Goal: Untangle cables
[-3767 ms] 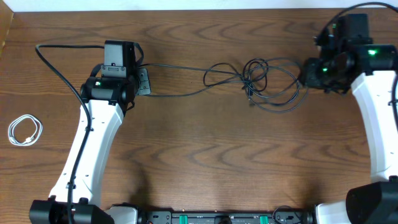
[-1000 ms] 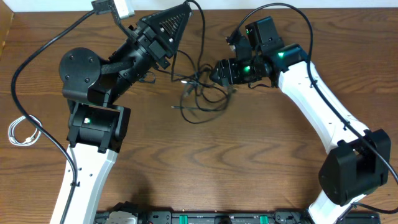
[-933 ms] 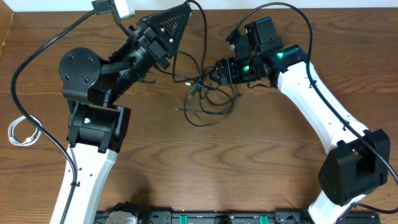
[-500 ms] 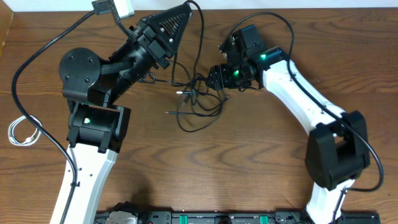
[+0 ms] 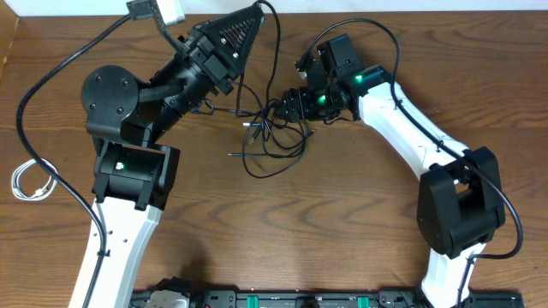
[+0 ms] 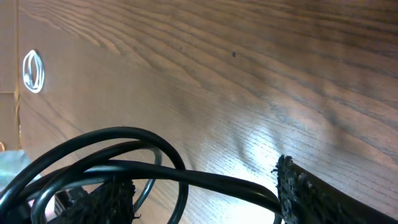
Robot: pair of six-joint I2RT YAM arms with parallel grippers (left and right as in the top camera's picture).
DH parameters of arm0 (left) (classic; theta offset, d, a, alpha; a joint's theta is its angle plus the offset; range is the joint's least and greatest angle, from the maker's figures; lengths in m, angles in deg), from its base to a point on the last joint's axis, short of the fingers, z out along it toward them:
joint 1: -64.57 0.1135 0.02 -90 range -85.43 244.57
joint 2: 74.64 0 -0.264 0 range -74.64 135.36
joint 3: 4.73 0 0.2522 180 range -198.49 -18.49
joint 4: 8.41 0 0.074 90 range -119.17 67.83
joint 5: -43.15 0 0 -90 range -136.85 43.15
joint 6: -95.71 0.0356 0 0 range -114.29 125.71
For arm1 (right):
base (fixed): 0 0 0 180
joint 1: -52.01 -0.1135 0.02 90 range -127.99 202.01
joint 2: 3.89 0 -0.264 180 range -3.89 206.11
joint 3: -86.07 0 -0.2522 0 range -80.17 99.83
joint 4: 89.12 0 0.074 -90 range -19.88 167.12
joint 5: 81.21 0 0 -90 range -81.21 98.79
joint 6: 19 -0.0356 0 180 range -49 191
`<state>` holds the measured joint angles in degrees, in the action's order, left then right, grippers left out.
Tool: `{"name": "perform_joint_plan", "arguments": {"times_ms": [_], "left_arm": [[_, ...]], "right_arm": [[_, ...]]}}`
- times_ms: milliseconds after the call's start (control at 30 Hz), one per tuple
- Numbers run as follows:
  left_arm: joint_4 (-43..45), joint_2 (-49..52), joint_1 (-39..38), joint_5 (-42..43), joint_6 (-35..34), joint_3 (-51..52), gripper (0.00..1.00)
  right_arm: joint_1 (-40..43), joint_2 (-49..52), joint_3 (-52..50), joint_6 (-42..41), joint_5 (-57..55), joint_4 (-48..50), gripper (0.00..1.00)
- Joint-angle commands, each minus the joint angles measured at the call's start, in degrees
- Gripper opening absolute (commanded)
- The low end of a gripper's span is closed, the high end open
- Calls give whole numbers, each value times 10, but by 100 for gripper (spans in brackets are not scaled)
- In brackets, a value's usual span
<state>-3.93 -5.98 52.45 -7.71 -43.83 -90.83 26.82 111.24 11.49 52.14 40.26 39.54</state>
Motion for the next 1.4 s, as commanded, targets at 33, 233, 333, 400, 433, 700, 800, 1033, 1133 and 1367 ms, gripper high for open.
{"name": "perform_joint_plan", "arguments": {"times_ms": [33, 233, 333, 400, 433, 700, 800, 1033, 1133, 1367], "left_arm": [[7, -7, -1, 9, -1, -8, 8], [-9, -7, 6, 9, 21, -8, 8], [-15, -7, 22, 10, 29, -8, 8], [-31, -7, 38, 9, 52, -8, 8], [-50, -7, 49, 9, 72, -8, 8], [-332, -5, 102, -104, 251, -8, 8], [-407, -3, 102, -194, 298, -8, 8], [-505, 7, 102, -422, 323, -8, 8], [-532, 19, 102, -486, 349, -8, 8], [-568, 78, 114, -579, 351, -7, 8]], "right_arm": [[-15, 4, 0, -4, -43, -11, 67], [-14, 5, 0, -8, -200, -50, 44], [-4, 5, 1, 1, -241, -62, 29], [8, 4, 4, 3, -258, -76, 17], [17, 1, 9, 11, -260, -86, 10], [81, -46, 106, 76, -268, -188, 1], [95, -63, 159, 98, -269, -228, 1], [126, -103, 273, 101, -296, -302, 1], [147, -125, 313, 104, -296, -319, 1], [188, -184, 369, 108, -296, -327, 1]]}}
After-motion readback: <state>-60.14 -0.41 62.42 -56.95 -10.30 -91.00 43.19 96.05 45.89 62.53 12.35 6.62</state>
